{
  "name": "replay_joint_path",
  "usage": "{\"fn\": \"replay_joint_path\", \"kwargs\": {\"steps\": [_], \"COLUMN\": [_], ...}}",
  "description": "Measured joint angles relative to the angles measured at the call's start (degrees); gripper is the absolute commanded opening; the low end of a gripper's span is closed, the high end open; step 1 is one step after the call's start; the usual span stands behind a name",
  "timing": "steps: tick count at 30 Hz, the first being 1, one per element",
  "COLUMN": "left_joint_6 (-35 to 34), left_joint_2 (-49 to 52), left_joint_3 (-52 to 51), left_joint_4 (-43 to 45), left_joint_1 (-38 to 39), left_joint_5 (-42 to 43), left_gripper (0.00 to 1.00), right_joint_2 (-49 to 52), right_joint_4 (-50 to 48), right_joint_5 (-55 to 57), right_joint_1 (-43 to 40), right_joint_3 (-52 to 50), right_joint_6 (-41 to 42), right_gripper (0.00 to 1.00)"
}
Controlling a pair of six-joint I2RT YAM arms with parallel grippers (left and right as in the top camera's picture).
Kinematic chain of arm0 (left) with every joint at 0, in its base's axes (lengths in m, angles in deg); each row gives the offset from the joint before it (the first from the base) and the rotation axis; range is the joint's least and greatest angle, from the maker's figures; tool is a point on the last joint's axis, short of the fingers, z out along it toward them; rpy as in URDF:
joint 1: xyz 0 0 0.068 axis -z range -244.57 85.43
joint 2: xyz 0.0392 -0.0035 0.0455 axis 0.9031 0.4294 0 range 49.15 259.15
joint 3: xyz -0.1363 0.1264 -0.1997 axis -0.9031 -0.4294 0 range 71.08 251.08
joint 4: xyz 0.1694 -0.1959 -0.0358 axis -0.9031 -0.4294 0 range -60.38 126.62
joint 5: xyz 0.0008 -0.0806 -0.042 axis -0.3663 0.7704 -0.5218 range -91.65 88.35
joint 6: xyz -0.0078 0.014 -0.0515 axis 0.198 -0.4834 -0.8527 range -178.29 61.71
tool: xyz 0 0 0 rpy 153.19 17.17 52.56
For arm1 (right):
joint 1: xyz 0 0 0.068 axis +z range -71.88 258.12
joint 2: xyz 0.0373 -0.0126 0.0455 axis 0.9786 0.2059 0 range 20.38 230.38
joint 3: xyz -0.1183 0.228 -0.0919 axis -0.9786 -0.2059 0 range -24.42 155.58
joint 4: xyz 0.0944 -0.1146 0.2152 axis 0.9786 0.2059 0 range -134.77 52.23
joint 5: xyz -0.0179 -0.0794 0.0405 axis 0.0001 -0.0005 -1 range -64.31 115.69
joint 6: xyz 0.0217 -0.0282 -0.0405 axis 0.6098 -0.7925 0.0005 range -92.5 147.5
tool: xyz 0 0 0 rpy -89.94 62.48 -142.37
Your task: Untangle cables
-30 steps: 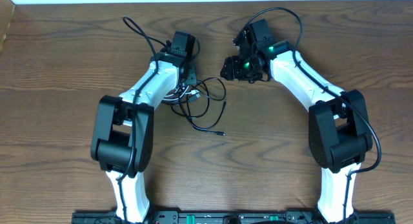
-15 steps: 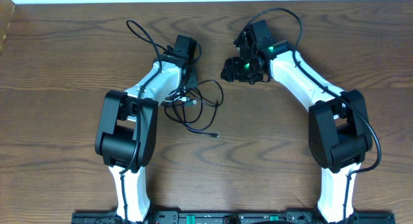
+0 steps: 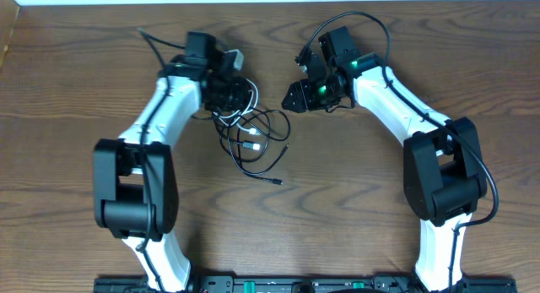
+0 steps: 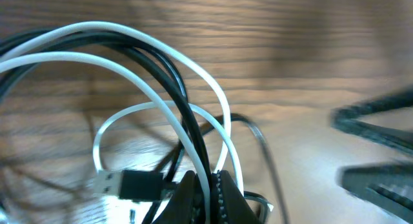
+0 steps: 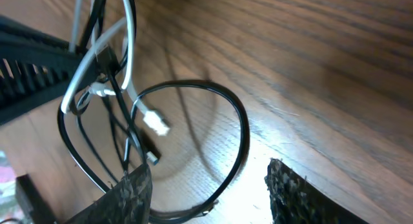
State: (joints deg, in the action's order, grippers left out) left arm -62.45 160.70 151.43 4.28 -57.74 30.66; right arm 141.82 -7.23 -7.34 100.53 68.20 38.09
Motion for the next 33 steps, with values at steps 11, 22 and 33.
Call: {"fn": "replay_joint_path", "kwargs": {"steps": [11,22,33], "left_joint_6": [15.3,19.5,19.7], "left_joint_2": [0.0,0.0,0.0], "left_joint_3": [-0.1,-0.1,-0.1], "left_joint_4": [-4.7,-5.0,-4.9], "left_joint_1": [-6.8,-6.8,-6.8], "left_joint_5": [23.5,25.9,25.9], "left_gripper": [0.07,0.08,0.08], "right_joint_2": [0.0,0.0,0.0], "right_joint_4": [-5.7,-8.5,-12.5], "right_joint_5": [-9.5,-9.8,-4.2], "right_joint_1": [0.5,4.8,7.1], "right_joint_3": [0.0,0.0,0.0], "right_joint_6": [0.7,6.0,14.3], "right_gripper": [0.44,0.36,0.20]}}
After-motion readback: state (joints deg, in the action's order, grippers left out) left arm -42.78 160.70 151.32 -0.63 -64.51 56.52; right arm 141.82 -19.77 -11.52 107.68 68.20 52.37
